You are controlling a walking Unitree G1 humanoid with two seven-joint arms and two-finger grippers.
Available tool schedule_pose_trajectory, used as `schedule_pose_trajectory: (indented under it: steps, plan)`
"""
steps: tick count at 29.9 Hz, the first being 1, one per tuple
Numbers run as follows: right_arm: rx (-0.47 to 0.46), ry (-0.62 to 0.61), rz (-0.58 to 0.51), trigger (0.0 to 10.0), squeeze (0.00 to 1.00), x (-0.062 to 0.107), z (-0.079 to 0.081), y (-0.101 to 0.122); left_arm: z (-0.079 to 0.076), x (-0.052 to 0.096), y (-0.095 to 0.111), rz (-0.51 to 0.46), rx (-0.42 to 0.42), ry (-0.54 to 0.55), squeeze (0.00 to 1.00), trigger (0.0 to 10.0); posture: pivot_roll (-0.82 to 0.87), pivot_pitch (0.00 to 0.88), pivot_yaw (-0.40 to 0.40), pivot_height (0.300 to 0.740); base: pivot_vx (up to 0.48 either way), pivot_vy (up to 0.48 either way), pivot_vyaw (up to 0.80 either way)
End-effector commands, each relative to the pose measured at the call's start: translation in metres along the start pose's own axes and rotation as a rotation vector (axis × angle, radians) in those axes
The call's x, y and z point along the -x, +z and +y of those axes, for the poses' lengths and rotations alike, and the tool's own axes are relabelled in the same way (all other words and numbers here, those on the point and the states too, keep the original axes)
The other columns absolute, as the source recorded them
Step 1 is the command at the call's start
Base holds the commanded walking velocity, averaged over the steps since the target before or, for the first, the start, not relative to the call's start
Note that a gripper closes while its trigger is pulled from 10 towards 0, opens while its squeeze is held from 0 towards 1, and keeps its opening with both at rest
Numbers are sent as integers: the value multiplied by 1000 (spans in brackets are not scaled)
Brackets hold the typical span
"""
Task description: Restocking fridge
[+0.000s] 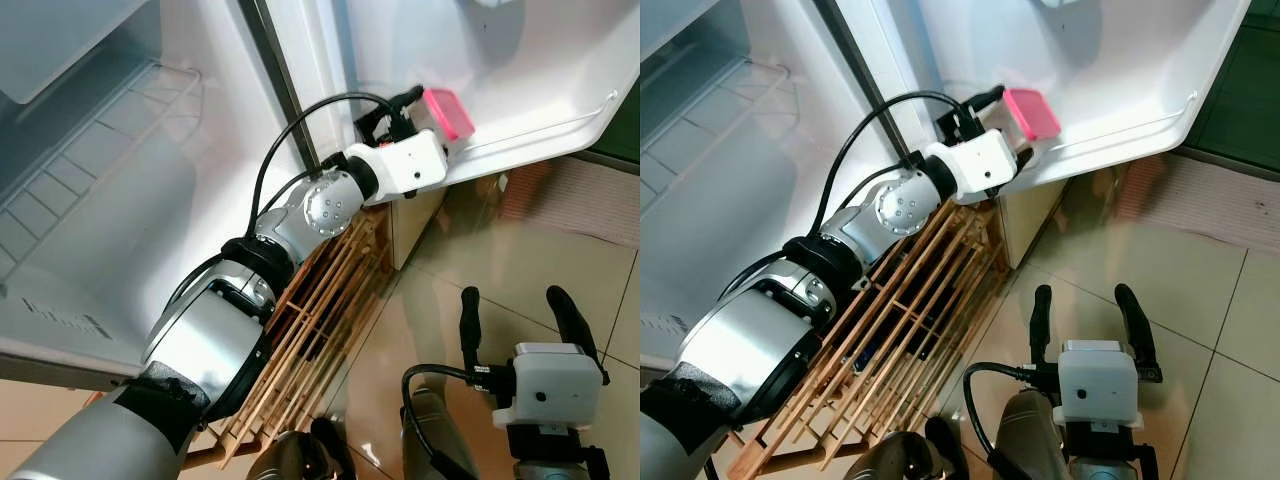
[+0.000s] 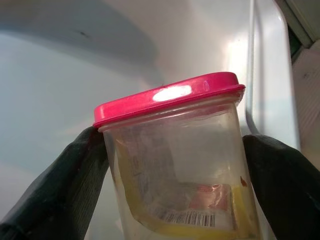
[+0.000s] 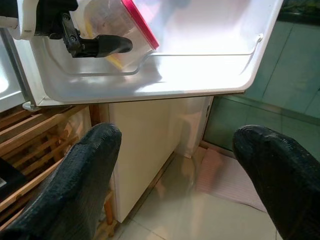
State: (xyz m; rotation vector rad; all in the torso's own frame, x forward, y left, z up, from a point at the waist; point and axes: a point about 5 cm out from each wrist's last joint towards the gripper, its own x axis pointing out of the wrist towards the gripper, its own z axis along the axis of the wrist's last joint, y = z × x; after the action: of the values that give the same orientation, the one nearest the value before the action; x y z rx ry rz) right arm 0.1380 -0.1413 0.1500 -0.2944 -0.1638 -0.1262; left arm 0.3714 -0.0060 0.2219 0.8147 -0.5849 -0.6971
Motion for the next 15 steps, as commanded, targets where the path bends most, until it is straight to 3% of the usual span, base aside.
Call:
schedule_pose_trajectory:
  steps: [1, 5, 6, 15]
  plan:
    - [-6, 18, 33, 10000, 0, 2, 4, -4, -9, 5, -8, 34, -15, -31, 0, 10000, -377, 229, 243, 725, 0, 0, 0]
    - [-5, 17, 31, 10000, 0, 2, 3, -4, -9, 5, -8, 33, -15, -38, 0, 10000, -378, 228, 241, 725, 0, 0, 0]
    - [-4, 17, 31, 10000, 0, 2, 3, -4, -9, 5, -7, 25, -24, -47, 1000, 10000, -377, 228, 240, 725, 0, 0, 0]
    - [-4, 20, 29, 10000, 0, 1, 3, -4, 4, -5, 10, -48, -127, -61, 1000, 10000, -376, 227, 239, 725, 0, 0, 0]
